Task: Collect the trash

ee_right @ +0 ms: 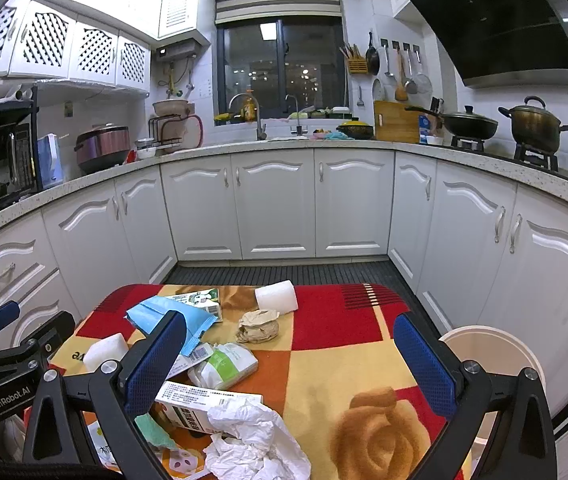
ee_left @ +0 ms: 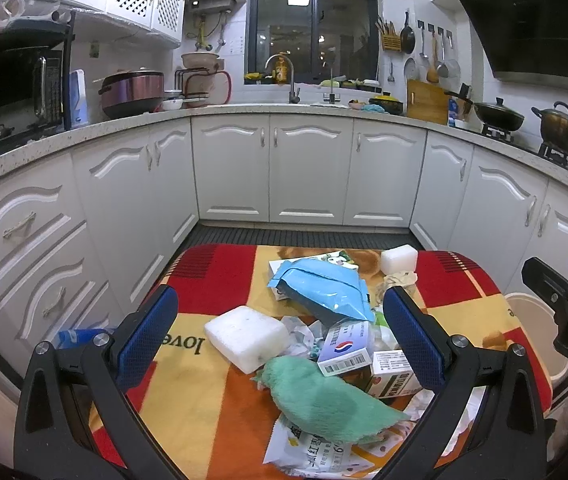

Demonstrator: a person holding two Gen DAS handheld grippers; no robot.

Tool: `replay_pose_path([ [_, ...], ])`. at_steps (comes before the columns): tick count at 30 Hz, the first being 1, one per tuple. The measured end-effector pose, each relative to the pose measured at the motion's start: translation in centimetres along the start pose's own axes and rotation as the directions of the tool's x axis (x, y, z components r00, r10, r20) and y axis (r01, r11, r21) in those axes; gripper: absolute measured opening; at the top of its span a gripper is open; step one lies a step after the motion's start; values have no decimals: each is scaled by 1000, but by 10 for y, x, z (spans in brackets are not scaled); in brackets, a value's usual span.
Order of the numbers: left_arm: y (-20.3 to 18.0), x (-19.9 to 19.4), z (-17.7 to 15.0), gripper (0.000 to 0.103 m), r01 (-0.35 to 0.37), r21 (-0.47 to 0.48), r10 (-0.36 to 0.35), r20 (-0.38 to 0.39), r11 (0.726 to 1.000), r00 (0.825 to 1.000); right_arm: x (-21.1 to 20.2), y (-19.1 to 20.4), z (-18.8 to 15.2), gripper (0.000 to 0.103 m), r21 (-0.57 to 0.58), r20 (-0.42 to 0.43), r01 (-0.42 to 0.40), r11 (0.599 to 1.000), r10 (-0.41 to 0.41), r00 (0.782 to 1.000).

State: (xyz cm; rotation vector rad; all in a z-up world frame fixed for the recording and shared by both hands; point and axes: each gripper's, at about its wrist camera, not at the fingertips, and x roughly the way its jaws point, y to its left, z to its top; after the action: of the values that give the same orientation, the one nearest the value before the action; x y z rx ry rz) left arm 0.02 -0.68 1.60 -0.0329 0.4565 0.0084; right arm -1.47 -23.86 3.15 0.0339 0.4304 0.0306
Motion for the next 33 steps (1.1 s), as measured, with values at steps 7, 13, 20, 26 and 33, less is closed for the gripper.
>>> replay_pose_path([
  [7, 2, 1, 0, 102, -3, -1, 3, -2, 1000, 1000, 2, 3, -1, 103, -11, -5, -3, 1000, 2, 1000],
  [13, 5, 5, -1, 102, -5, -3, 5, -7, 1000, 1000, 4, 4, 0, 103, -10, -8, -5, 1000, 5, 1000],
  [20, 16, 8, -3, 102, 4, -5, -4, -41, 1000, 999, 10, 5, -2, 103, -15, -29, -11, 1000, 11, 1000],
  [26, 46, 21, -12, 102, 67, -30, -72, -177, 997, 982, 24, -4, -7, 103, -28, -96, -43, 999, 40, 995],
  [33, 65, 35, -30, 102, 67, 13, -61, -272, 998, 960, 40, -7, -27, 98, -73, -196, -108, 991, 92, 976],
])
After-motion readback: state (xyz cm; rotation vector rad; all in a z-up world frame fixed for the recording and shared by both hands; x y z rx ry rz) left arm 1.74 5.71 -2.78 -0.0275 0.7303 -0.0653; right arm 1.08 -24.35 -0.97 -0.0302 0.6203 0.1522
